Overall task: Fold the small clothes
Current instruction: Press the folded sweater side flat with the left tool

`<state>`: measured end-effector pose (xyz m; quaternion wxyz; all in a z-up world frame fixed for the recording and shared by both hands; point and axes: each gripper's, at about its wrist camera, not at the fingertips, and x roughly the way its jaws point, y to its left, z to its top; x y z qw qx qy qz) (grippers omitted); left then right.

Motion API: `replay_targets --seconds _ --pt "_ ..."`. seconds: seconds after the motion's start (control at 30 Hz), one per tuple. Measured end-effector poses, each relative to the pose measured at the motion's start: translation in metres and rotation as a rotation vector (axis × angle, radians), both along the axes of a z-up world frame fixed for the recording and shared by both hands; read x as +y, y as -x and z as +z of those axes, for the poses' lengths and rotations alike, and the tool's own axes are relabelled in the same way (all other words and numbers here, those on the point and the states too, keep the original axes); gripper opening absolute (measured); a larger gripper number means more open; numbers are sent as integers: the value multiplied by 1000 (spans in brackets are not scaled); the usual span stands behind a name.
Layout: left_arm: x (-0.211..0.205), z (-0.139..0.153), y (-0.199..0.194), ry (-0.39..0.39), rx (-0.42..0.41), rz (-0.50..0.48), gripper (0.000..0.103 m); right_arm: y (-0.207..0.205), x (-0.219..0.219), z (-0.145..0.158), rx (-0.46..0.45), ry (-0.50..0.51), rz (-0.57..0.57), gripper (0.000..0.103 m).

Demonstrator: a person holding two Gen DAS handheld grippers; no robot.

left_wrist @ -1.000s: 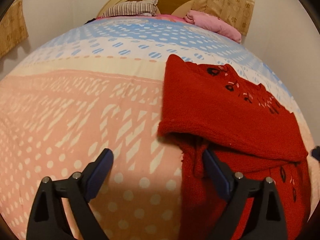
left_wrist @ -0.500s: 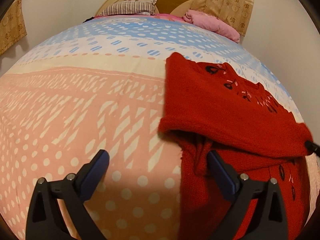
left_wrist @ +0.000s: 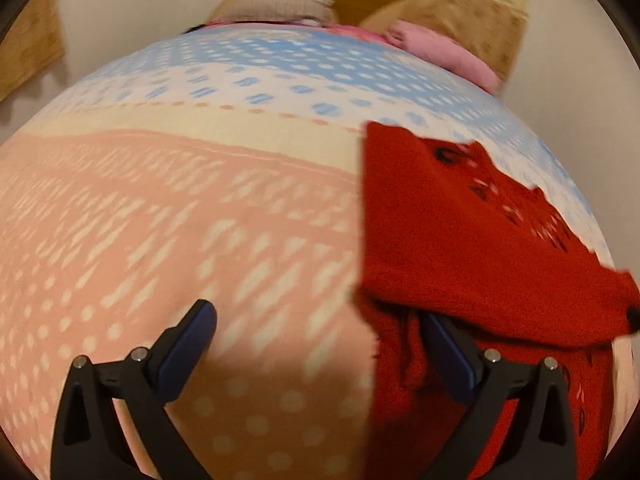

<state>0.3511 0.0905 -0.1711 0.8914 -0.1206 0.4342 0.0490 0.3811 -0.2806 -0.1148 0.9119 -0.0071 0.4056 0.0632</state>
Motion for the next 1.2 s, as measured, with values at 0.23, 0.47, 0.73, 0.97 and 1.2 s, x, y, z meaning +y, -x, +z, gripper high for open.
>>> replay_targets --seconds 0.23,0.47,0.73,0.97,1.2 --pt "10 -2 13 26 20 48 103 -9 -24 -36 88 -32 -47 14" --pt "21 29 31 4 -106 100 103 17 -28 -2 -1 -77 -41 43" --pt "-21 24 1 -88 -60 -10 103 6 17 -3 0 -101 133 43" --pt "-18 -1 -8 -94 32 -50 103 -1 -16 -51 78 -188 67 43" --pt "-25 0 0 -138 14 -64 103 11 -13 -53 68 -168 63 43"
